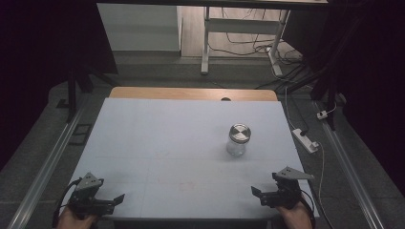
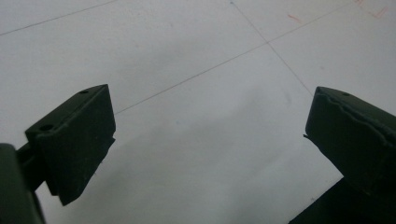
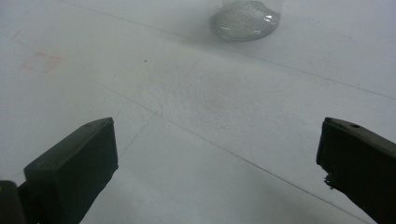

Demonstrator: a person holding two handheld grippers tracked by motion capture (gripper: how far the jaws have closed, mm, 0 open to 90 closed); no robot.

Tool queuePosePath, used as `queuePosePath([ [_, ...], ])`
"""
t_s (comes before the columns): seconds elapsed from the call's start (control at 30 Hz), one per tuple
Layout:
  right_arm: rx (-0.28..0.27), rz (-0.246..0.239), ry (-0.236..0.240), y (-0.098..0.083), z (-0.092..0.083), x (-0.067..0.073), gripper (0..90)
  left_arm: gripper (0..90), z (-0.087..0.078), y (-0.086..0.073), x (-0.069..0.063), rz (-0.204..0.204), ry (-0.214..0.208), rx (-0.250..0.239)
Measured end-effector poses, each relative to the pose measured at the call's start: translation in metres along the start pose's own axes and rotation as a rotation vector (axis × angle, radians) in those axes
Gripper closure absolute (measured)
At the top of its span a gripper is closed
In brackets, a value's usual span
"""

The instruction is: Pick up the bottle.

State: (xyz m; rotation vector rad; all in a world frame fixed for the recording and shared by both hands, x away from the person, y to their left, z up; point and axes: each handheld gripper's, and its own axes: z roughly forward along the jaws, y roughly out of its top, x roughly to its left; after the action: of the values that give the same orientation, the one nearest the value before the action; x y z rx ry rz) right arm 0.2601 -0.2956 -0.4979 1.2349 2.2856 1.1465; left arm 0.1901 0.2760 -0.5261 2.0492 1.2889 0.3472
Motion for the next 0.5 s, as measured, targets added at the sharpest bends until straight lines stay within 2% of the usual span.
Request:
queuePosePath([
  [0.2,0.015,-0.028,0.016,0.0005,0.0015,0.0022,0.0,2.7,0.0018,0.0008,-0.0012,0.011,-0.004,0.02],
  [0.5,0.022,-0.065,0.013,0.0007,0.0023,0.006,0.0,3.4,0.0043,0.002,-0.0035,0.032,0.005,0.043],
])
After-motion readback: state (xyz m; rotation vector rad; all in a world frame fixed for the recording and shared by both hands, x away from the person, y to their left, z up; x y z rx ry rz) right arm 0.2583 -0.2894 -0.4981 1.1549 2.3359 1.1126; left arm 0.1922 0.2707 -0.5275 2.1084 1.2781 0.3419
